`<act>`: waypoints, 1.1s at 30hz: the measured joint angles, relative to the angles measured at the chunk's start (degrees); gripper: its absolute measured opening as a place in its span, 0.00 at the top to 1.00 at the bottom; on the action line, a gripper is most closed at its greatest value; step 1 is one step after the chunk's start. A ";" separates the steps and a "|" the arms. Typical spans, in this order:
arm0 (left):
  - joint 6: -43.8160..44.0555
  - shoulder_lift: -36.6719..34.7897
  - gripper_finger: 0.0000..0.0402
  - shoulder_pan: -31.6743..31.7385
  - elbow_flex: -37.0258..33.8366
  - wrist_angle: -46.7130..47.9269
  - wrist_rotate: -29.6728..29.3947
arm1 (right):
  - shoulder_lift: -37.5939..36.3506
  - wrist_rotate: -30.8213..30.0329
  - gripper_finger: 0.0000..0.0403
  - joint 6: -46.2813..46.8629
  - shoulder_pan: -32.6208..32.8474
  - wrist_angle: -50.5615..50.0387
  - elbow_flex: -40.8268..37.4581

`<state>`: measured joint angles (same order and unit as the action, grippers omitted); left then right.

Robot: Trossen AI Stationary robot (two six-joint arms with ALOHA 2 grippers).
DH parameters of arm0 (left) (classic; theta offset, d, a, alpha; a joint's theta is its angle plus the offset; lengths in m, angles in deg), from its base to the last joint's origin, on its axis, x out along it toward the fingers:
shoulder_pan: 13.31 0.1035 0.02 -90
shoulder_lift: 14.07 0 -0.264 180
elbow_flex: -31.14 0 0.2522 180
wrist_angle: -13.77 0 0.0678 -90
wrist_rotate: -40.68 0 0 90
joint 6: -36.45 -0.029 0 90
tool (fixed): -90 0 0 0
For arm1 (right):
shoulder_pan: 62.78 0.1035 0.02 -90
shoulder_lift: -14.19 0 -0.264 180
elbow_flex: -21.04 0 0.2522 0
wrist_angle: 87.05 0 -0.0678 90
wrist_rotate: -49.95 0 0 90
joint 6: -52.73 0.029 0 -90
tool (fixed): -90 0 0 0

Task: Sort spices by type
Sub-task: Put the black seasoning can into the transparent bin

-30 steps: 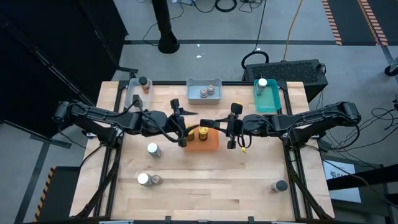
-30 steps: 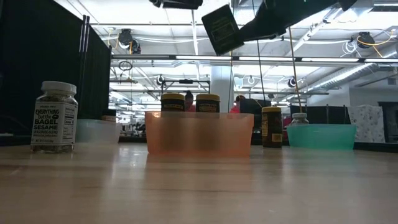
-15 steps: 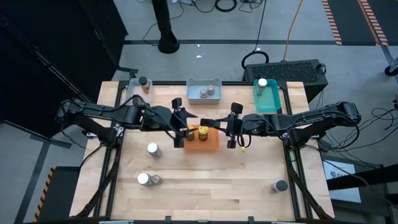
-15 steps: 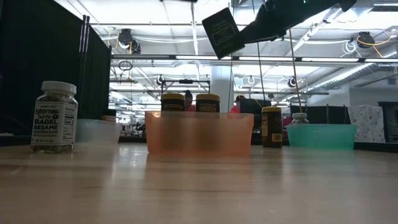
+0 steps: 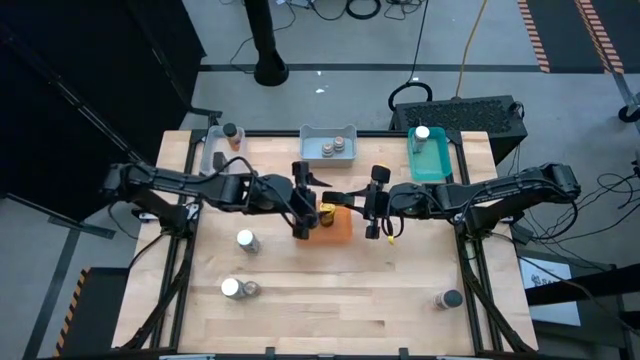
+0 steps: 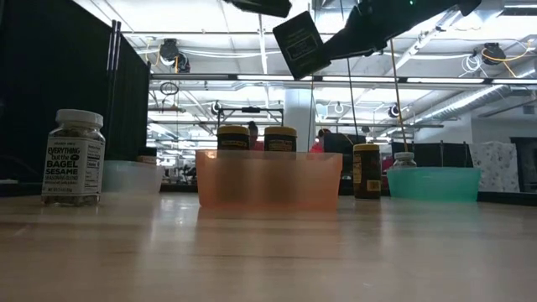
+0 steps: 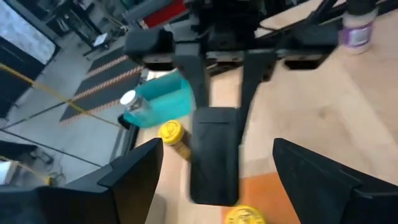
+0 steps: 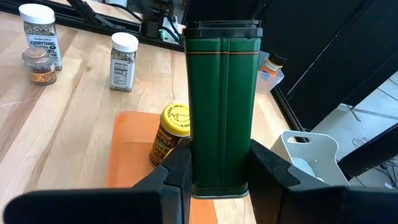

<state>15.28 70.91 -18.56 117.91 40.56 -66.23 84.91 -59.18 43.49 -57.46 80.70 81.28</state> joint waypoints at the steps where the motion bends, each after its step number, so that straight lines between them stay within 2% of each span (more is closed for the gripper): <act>1: -0.33 0.11 0.23 0.44 0.01 0.01 -0.02 | 0.00 0.00 0.77 0.02 0.00 -0.04 0.00; 3: -0.43 0.29 0.23 1.44 -0.01 0.19 0.58 | 0.00 0.00 0.77 0.01 0.00 -0.04 0.00; 6: -0.41 1.57 0.23 3.26 0.05 -0.53 5.05 | 0.00 0.00 0.77 0.00 0.00 -0.04 0.00; 13: -2.48 4.20 0.26 5.11 -0.01 -1.14 6.44 | 0.00 0.00 0.77 0.02 0.00 -0.08 0.00; 17: -3.67 4.36 0.39 4.42 -0.01 -1.10 6.39 | 0.02 0.00 0.77 -0.18 0.00 -0.14 0.00; 22: -3.11 4.32 0.65 4.34 -0.01 -0.66 5.80 | 0.03 -0.23 0.76 -0.49 0.00 -0.17 0.00; 23: -2.82 4.32 0.67 4.36 -0.01 -0.62 5.90 | 0.04 -0.67 0.75 -0.51 0.00 -0.14 0.00; 28: -1.74 4.29 0.67 4.28 -0.01 -0.67 3.89 | 0.03 -0.81 0.65 0.39 -0.04 0.20 0.00; 33: 1.37 2.60 0.67 3.90 -0.02 2.22 -3.32 | -1.67 -0.49 0.55 1.95 0.03 0.20 0.00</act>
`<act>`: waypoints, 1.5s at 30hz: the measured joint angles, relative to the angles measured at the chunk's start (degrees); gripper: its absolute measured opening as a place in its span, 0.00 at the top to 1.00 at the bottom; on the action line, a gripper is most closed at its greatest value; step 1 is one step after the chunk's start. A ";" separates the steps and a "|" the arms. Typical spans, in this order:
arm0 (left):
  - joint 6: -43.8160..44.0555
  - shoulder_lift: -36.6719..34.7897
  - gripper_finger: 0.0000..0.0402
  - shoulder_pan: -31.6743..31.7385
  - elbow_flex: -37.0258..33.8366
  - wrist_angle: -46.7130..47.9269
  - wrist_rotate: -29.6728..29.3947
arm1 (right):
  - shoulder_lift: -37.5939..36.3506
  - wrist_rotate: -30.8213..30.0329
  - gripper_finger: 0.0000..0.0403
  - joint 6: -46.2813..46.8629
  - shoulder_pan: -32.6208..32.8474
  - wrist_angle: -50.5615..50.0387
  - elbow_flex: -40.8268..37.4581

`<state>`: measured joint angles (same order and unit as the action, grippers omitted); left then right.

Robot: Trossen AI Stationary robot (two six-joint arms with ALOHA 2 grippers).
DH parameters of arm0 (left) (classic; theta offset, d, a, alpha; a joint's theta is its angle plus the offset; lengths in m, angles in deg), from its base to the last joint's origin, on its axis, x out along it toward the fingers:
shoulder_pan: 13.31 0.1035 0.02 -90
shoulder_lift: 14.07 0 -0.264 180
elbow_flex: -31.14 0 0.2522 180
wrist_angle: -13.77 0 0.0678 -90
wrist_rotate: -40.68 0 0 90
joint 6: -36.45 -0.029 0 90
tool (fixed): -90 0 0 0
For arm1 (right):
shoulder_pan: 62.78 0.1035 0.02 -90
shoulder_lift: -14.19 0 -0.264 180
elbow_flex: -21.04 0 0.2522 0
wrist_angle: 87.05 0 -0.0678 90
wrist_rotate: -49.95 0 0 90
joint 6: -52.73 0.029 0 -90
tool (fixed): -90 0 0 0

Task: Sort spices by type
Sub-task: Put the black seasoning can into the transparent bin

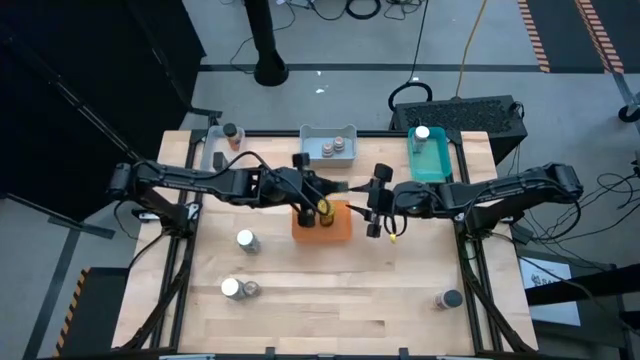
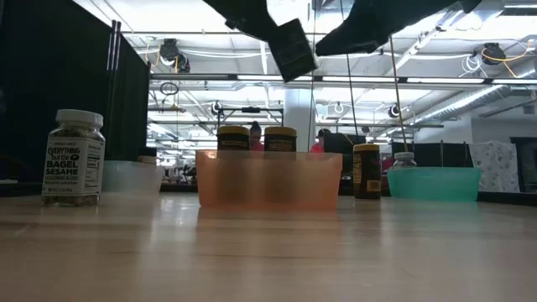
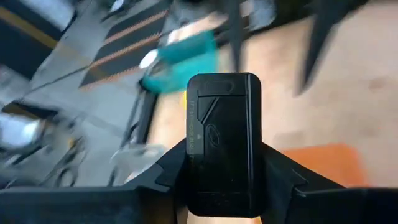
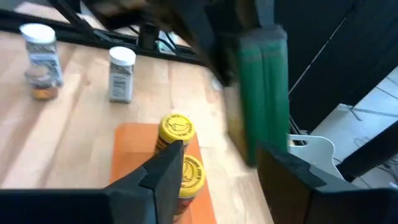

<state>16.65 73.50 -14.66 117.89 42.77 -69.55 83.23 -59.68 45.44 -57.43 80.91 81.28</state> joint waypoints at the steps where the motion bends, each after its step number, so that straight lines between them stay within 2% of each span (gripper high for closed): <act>1: 0.40 -0.34 0.67 0.03 -0.01 1.60 -1.64 | -0.43 0.07 0.54 0.34 0.03 -0.13 0.00; 4: 2.87 -0.84 0.67 0.04 -0.02 4.46 -7.38 | -2.01 -0.90 0.52 2.05 -0.01 -0.25 0.00; 7: 6.68 -2.53 0.67 0.87 -0.04 10.23 -15.88 | -3.39 -1.48 0.52 4.85 -0.06 -0.36 0.00; 9: 9.32 -4.22 0.67 3.09 0.05 14.85 -17.13 | -3.88 -1.48 0.53 6.48 -0.06 -0.59 0.00; 13: 17.88 -7.44 0.67 9.91 -0.02 21.41 -14.45 | -4.55 -1.42 0.54 7.85 -0.06 -0.80 0.00; 19: 33.35 -11.29 0.67 21.55 0.01 33.76 -15.35 | -4.55 -1.28 0.55 8.19 -0.06 -1.03 0.02; 25: 40.56 -11.52 0.67 30.58 -3.70 36.70 -12.13 | -4.55 -1.28 0.55 8.17 -0.06 -1.07 0.02; 37: 51.04 -12.94 0.67 34.86 -10.83 37.77 -10.86 | -4.54 -1.24 0.55 8.69 -0.06 -4.67 0.02; 41: 52.24 -17.50 0.67 33.60 -14.44 35.59 -8.18 | -4.53 -1.24 0.55 9.84 -0.10 -5.75 0.02; 45: 52.10 -25.74 0.67 33.43 -19.89 33.06 -4.49 | -4.53 -1.21 0.55 11.00 -0.08 -6.76 0.02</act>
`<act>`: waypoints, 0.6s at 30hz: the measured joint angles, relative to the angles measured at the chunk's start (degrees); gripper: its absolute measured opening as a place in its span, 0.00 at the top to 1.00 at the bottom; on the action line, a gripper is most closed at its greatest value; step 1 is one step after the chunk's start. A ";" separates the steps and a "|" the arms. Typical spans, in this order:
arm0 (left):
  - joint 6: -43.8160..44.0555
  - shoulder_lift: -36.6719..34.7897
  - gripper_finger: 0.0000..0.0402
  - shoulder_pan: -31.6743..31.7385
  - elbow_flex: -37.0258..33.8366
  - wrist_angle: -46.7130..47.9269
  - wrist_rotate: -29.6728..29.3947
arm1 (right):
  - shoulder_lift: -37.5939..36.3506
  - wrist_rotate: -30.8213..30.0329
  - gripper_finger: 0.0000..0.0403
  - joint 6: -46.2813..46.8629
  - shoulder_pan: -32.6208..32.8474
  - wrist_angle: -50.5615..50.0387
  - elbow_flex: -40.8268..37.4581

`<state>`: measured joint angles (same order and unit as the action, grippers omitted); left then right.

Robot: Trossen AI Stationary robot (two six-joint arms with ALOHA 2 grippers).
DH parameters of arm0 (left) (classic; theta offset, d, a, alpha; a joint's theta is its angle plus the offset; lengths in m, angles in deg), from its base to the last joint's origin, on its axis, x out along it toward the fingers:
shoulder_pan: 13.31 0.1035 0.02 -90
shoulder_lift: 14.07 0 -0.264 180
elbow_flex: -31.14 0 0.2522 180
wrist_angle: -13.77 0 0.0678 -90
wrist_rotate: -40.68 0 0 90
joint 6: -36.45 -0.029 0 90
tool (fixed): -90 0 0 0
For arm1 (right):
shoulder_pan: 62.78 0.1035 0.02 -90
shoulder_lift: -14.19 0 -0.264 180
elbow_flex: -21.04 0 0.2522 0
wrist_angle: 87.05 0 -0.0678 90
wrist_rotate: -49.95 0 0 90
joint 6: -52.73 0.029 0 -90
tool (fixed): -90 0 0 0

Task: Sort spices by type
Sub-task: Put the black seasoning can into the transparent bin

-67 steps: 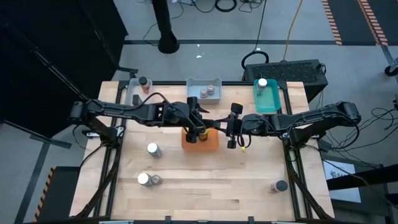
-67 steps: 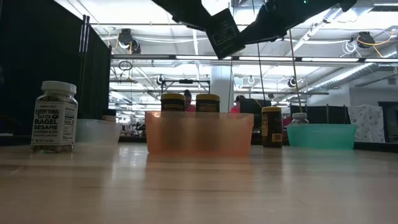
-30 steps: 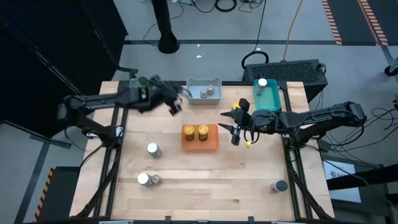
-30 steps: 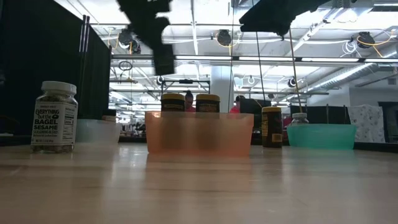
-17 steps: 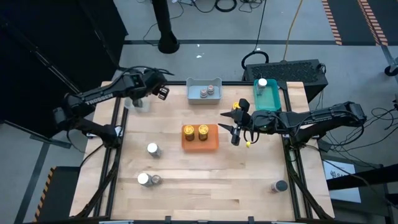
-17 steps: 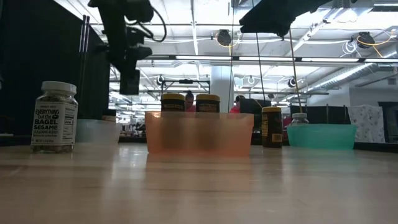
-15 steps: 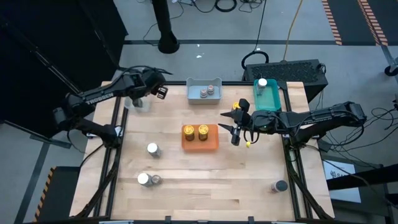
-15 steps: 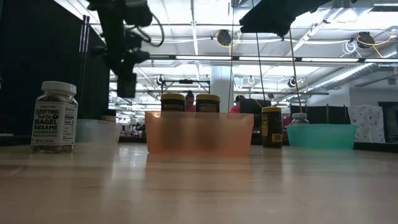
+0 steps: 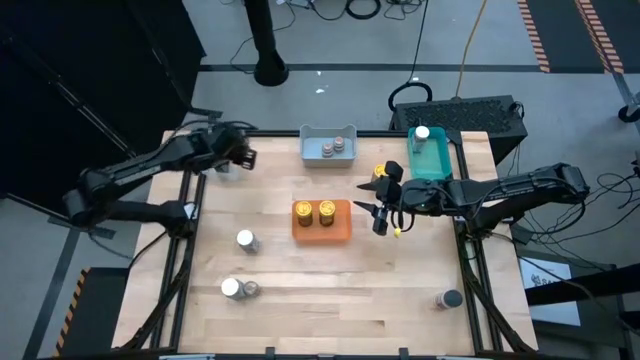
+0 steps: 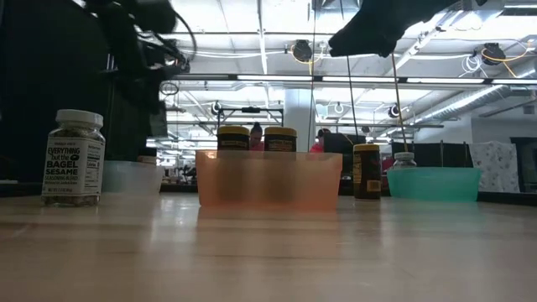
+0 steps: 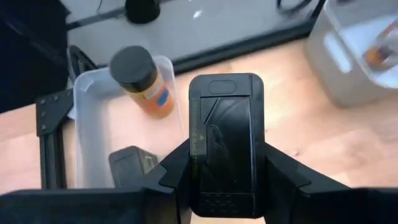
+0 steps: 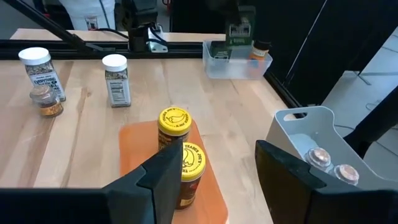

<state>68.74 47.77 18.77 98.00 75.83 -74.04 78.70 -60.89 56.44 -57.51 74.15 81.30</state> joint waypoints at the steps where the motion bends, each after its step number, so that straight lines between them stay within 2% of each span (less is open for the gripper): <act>1: 0.25 -2.39 0.67 0.12 -1.23 -0.08 0.12 | 0.00 0.00 0.55 0.27 0.00 -0.13 0.00; 4: 2.33 -8.36 0.67 1.36 -4.34 2.02 0.68 | 0.00 -0.02 0.55 0.36 0.00 -0.07 0.00; 7: 3.36 -11.46 0.67 2.25 -5.87 2.10 0.64 | 0.00 0.00 0.55 0.36 0.00 0.12 0.00; 18: 0.18 -5.93 0.67 7.14 -8.37 -1.83 3.24 | 0.00 -0.02 0.55 0.32 0.00 1.17 0.00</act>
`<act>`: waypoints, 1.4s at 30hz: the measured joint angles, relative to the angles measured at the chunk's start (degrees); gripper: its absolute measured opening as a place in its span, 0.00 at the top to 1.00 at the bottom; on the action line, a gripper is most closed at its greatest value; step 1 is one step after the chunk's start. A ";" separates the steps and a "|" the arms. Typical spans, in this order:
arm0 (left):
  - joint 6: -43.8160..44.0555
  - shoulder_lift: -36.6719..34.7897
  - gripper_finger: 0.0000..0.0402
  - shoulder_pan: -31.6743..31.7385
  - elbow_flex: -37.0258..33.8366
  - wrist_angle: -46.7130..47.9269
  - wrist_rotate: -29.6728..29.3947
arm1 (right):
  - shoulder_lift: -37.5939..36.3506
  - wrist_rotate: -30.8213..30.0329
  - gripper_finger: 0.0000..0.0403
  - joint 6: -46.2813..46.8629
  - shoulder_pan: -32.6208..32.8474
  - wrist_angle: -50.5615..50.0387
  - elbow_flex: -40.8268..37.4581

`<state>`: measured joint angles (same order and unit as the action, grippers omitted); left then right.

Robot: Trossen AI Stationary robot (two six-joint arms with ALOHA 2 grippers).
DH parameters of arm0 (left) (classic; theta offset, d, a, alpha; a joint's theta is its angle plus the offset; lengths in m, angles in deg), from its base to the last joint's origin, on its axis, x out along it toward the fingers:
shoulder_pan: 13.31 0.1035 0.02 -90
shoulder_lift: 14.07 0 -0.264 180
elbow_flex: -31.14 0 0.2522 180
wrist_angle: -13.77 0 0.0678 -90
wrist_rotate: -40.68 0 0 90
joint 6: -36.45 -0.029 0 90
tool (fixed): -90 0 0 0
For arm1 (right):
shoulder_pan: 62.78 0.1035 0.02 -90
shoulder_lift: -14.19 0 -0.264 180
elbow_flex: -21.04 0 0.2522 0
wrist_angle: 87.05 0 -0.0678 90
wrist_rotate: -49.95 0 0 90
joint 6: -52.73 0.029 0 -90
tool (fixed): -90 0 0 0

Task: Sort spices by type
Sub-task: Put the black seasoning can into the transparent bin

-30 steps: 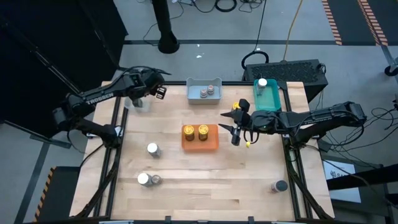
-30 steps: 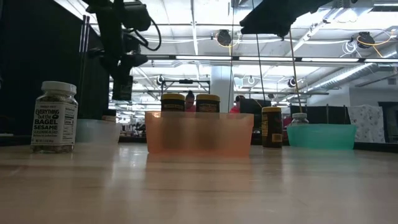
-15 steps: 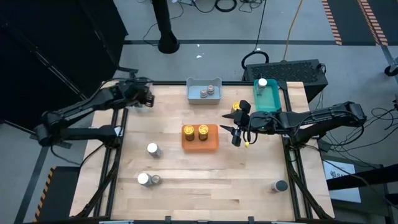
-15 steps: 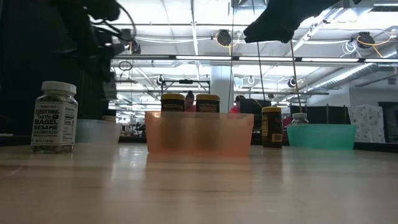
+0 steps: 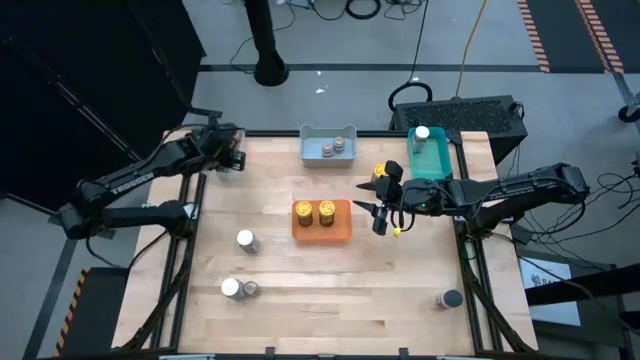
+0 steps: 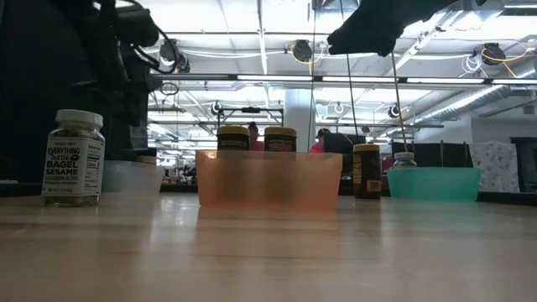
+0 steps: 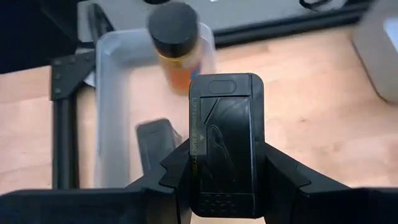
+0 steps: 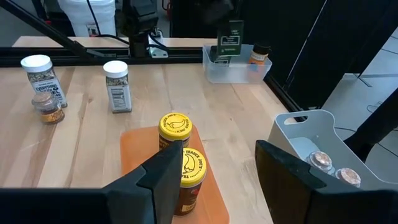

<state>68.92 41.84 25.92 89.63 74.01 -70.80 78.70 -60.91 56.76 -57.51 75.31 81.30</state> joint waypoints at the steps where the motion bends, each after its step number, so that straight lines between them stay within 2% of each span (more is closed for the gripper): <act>1: -0.10 0.48 0.67 0.77 0.00 -0.07 -0.02 | 0.00 0.00 0.55 -0.01 0.00 -0.02 0.00; 6: -0.36 3.15 0.67 3.56 0.00 0.00 0.06 | 0.00 0.00 0.55 -0.24 0.00 -0.07 0.00; 21: -1.37 11.65 0.67 6.61 0.04 -2.20 -0.61 | 0.00 0.00 0.55 -0.39 0.02 -0.75 0.00; 25: -1.52 13.26 0.60 6.55 0.04 -2.66 -0.97 | 0.00 -0.02 0.55 -0.39 0.02 -0.78 0.00; 42: -1.80 15.36 0.57 6.55 0.04 -2.30 -3.04 | 0.02 -0.02 0.55 -0.42 0.02 -1.09 0.00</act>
<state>67.12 57.20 32.47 89.68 71.70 -73.84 78.72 -60.93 56.35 -57.48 74.22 81.30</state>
